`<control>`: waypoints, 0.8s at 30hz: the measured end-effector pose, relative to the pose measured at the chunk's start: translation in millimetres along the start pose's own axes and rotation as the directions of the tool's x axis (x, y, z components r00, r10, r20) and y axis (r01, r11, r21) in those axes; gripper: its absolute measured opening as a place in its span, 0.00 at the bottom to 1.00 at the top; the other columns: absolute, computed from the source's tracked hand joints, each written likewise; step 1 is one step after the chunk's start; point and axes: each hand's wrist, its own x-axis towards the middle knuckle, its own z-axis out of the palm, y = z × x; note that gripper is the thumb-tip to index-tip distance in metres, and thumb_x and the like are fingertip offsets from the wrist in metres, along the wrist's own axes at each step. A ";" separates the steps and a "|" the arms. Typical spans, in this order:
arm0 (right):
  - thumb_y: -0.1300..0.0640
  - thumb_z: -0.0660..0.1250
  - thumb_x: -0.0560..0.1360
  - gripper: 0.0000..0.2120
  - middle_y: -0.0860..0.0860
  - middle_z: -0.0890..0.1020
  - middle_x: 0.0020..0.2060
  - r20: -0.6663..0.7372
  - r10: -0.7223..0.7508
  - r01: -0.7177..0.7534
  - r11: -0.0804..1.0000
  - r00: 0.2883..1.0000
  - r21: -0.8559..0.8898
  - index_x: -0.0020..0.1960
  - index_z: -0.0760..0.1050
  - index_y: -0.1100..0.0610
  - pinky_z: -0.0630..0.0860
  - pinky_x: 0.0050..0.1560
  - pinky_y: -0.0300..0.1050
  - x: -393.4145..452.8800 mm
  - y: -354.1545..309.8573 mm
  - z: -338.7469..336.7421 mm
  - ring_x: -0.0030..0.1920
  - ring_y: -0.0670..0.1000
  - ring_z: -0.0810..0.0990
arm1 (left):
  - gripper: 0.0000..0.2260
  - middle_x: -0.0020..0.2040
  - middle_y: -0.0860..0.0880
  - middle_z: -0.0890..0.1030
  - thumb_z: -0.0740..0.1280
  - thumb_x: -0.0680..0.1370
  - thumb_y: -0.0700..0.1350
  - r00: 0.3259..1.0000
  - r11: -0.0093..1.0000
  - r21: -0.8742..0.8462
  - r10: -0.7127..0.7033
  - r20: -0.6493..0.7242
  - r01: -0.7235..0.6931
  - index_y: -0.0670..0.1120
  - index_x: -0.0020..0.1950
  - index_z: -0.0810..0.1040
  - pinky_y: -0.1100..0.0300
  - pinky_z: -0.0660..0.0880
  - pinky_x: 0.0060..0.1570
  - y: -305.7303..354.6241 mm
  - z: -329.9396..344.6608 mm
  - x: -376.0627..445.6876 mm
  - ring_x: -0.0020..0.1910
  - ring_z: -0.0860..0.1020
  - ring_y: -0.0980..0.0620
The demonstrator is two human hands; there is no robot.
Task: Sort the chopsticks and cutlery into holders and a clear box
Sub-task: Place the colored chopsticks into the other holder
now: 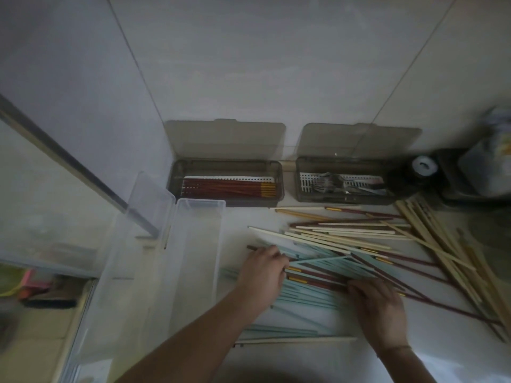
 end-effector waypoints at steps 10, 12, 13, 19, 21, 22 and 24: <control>0.57 0.69 0.71 0.05 0.50 0.83 0.41 0.179 -0.038 0.041 0.999 0.983 -0.013 0.44 0.84 0.52 0.77 0.40 0.45 34.7 -30.8 6.9 0.41 0.57 0.81 | 0.11 0.58 0.50 0.77 0.63 0.80 0.43 0.996 0.994 0.074 -0.089 0.030 0.087 0.50 0.59 0.81 0.54 0.69 0.60 1.9 -5.4 0.3 0.60 0.73 0.48; 0.61 0.76 0.66 0.08 0.48 0.82 0.41 0.264 0.009 -0.002 1.000 0.965 -0.028 0.43 0.83 0.50 0.77 0.37 0.45 42.6 -34.8 6.2 0.41 0.56 0.81 | 0.11 0.58 0.50 0.77 0.63 0.80 0.43 0.995 0.992 0.078 -0.098 0.036 0.095 0.50 0.59 0.81 0.53 0.70 0.60 0.6 -6.6 0.2 0.60 0.73 0.48; 0.61 0.77 0.64 0.10 0.48 0.81 0.40 0.289 0.015 -0.001 0.999 0.957 -0.047 0.41 0.83 0.50 0.77 0.35 0.46 45.3 -36.7 4.5 0.41 0.56 0.81 | 0.10 0.58 0.50 0.78 0.64 0.80 0.43 0.994 0.992 0.071 -0.107 0.037 0.104 0.50 0.58 0.81 0.53 0.70 0.59 0.1 -6.7 0.3 0.60 0.73 0.48; 0.63 0.79 0.60 0.10 0.51 0.79 0.37 0.323 -0.024 0.091 0.976 0.946 -0.197 0.37 0.81 0.52 0.74 0.26 0.46 52.3 -52.8 -3.7 0.37 0.58 0.79 | 0.08 0.57 0.51 0.78 0.64 0.79 0.43 0.988 0.987 -0.052 -0.155 0.014 0.155 0.50 0.55 0.81 0.53 0.73 0.57 -0.7 -6.0 0.3 0.57 0.74 0.50; 0.63 0.77 0.62 0.09 0.51 0.78 0.37 0.302 -0.011 0.078 0.974 0.953 -0.211 0.38 0.81 0.53 0.72 0.26 0.45 57.2 -54.4 -8.2 0.37 0.57 0.78 | 0.05 0.54 0.52 0.79 0.65 0.79 0.45 0.983 0.973 -0.153 -0.179 -0.038 0.171 0.50 0.52 0.81 0.55 0.76 0.53 -0.8 -7.2 -0.9 0.53 0.76 0.52; 0.63 0.77 0.63 0.08 0.51 0.78 0.37 0.284 -0.004 0.068 0.974 0.959 -0.215 0.38 0.81 0.54 0.71 0.27 0.45 61.2 -56.0 -11.9 0.37 0.57 0.78 | 0.05 0.50 0.53 0.79 0.66 0.79 0.47 0.977 0.957 -0.229 -0.200 -0.072 0.179 0.50 0.51 0.81 0.56 0.77 0.49 -0.2 -8.1 -1.3 0.49 0.77 0.53; 0.64 0.75 0.65 0.07 0.51 0.77 0.37 0.237 0.003 0.043 0.980 0.972 -0.192 0.40 0.80 0.55 0.71 0.28 0.45 71.6 -63.8 -19.9 0.37 0.57 0.77 | 0.05 0.42 0.54 0.78 0.68 0.78 0.50 0.961 0.908 -0.381 -0.241 -0.136 0.174 0.50 0.49 0.81 0.58 0.76 0.41 3.5 -8.4 0.2 0.39 0.75 0.56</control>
